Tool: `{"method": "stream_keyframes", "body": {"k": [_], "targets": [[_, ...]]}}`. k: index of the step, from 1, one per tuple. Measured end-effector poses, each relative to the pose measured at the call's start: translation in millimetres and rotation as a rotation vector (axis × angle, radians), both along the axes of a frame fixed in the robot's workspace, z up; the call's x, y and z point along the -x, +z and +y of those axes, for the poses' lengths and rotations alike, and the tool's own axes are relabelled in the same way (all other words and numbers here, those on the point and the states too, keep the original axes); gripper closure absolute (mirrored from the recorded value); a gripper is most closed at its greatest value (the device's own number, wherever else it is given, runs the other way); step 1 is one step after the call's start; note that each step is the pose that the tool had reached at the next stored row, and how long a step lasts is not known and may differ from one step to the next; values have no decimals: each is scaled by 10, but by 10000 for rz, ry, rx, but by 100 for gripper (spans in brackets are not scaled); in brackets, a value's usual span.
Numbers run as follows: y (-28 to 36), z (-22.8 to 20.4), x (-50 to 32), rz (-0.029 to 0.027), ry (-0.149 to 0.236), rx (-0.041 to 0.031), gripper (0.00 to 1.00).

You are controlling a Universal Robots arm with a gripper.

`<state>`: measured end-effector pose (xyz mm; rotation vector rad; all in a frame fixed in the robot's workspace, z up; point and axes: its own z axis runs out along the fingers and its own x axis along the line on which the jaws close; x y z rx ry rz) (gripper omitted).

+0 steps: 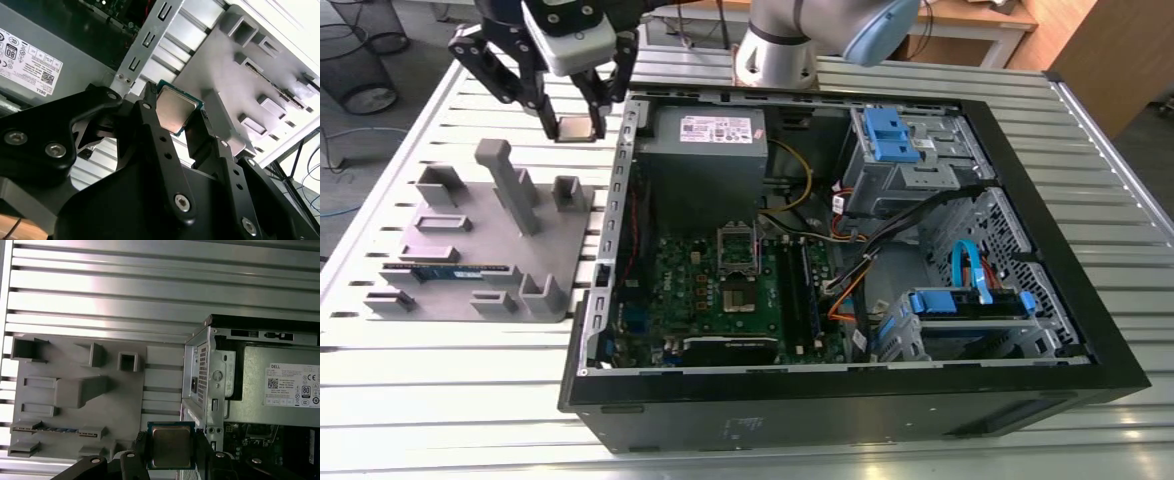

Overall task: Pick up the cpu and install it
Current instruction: 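Pick up the cpu and move it towards the insertion slot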

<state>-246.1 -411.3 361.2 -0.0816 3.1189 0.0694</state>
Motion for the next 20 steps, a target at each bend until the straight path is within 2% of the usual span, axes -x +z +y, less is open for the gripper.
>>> {"method": "stream_keyframes", "body": {"k": [20], "targets": [[0, 0, -588, 0, 0, 0, 53]]}}
